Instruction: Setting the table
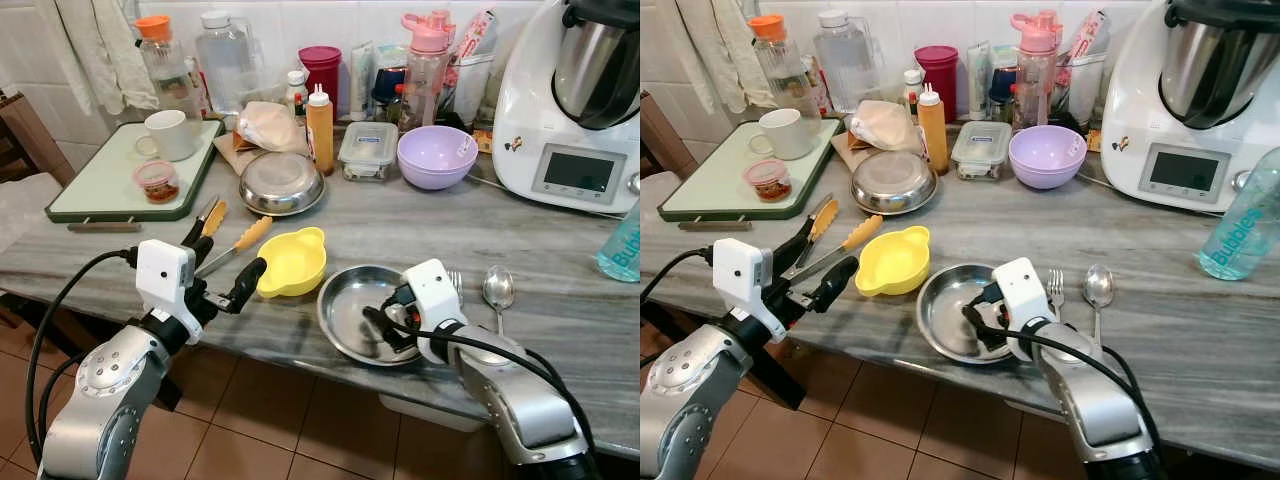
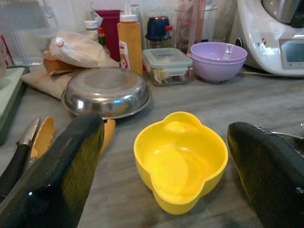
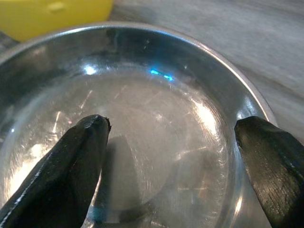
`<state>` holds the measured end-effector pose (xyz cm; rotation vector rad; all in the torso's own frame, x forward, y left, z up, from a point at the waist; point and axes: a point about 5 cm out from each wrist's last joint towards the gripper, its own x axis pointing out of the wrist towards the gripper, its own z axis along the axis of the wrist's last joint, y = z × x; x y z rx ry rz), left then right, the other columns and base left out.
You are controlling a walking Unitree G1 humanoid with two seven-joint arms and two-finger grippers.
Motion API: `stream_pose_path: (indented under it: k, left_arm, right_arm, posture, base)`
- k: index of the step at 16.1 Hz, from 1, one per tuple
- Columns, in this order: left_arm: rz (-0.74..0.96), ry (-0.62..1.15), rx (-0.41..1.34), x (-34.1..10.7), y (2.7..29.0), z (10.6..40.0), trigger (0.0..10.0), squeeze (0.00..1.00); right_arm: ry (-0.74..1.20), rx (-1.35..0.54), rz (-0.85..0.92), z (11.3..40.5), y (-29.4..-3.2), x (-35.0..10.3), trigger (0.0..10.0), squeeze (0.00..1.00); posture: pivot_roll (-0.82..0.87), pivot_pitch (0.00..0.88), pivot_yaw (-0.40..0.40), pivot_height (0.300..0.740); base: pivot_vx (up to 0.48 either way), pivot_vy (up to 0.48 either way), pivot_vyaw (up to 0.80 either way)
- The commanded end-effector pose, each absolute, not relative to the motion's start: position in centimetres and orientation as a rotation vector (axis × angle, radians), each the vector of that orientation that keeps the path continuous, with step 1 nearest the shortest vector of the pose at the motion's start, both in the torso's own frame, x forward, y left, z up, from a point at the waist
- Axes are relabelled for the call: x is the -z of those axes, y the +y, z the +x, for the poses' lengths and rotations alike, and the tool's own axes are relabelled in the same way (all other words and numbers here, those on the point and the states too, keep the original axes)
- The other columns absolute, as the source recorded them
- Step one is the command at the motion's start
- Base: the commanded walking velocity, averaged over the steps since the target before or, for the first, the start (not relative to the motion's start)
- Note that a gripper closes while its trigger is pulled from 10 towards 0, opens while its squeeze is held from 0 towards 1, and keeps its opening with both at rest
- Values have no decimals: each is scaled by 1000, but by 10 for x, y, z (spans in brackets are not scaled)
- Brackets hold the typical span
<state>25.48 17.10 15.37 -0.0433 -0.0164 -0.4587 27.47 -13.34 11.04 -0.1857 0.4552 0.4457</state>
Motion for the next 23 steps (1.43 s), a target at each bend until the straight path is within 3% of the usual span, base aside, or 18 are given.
stream_pose_path:
  k: [1, 4, 11, 13, 15, 17, 23]
  left_arm:
    - [-41, -15, 465, -153, 172, 257, 10000, 0]
    - [-49, -10, 499, -150, 171, 257, 10000, 0]
    - [-44, 24, 580, -143, 179, 259, 10000, 0]
    - [-4, 52, 555, -136, 186, 261, 10000, 0]
    - [29, 59, 375, -126, 202, 272, 10000, 0]
    - [25, 57, 337, -122, 202, 275, 10000, 0]
    - [73, 31, 259, -118, 193, 293, 10000, 0]
  right_arm:
    - [494, -440, -184, 272, -136, -104, 10000, 0]
    - [480, -386, -187, 275, -143, -106, 10000, 0]
    - [102, -318, -51, 293, -135, -166, 10000, 0]
    - [33, -299, -14, 293, -136, -177, 10000, 0]
    - [-29, -243, -20, 288, -141, -181, 10000, 0]
    - [-16, -208, -7, 283, -145, -176, 10000, 0]
    - [-26, -168, -6, 283, -148, -173, 10000, 0]
  posture:
    - [-59, 0, 61, 740]
    - [-60, 0, 65, 740]
    - [-62, 0, 64, 740]
    - [-62, 0, 62, 740]
    - [-69, 0, 58, 740]
    - [-72, 0, 56, 740]
    - [-90, 0, 63, 740]
  base:
    - [0, 0, 0]
    - [0, 0, 0]
    - [0, 0, 0]
    - [0, 0, 0]
    - [0, 0, 0]
    - [0, 0, 0]
    - [0, 0, -750]
